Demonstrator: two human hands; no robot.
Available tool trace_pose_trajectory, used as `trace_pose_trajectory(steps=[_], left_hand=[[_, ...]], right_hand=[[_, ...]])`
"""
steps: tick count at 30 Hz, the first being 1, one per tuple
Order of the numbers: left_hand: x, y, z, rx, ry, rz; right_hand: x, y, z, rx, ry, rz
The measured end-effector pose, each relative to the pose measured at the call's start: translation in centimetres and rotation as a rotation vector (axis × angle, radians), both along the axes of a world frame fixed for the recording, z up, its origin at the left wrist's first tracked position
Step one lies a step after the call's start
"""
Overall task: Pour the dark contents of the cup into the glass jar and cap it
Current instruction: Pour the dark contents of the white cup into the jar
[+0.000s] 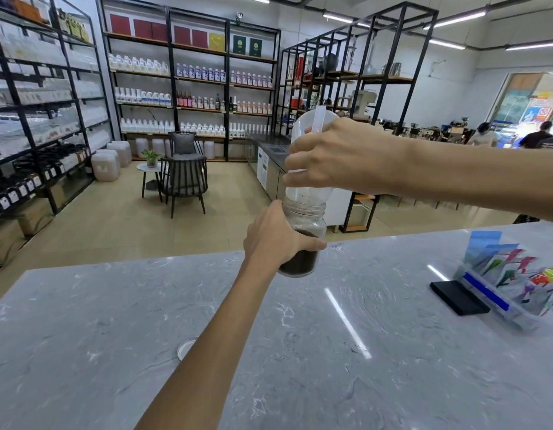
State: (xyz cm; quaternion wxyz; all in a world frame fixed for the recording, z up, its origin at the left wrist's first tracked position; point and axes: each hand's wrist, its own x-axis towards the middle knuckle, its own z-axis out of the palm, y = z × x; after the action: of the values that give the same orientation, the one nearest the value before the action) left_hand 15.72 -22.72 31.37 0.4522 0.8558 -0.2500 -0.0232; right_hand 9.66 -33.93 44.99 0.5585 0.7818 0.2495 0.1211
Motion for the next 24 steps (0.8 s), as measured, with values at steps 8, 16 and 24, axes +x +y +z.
trace_pose_trajectory(steps=[8,16,24], left_hand=[[-0.2,-0.4,0.0,-0.002,-0.003,0.003],[-0.1,-1.0,-0.5,0.024,0.015,-0.009],[0.2,-1.6,-0.5,0.045,0.012,-0.008]], right_hand=[[-0.4,-0.6,-0.2,0.063,-0.019,-0.004],[-0.6,-1.0,-0.4,0.109,-0.002,0.004],[-0.4,-1.6,-0.8,0.140,-0.005,-0.009]])
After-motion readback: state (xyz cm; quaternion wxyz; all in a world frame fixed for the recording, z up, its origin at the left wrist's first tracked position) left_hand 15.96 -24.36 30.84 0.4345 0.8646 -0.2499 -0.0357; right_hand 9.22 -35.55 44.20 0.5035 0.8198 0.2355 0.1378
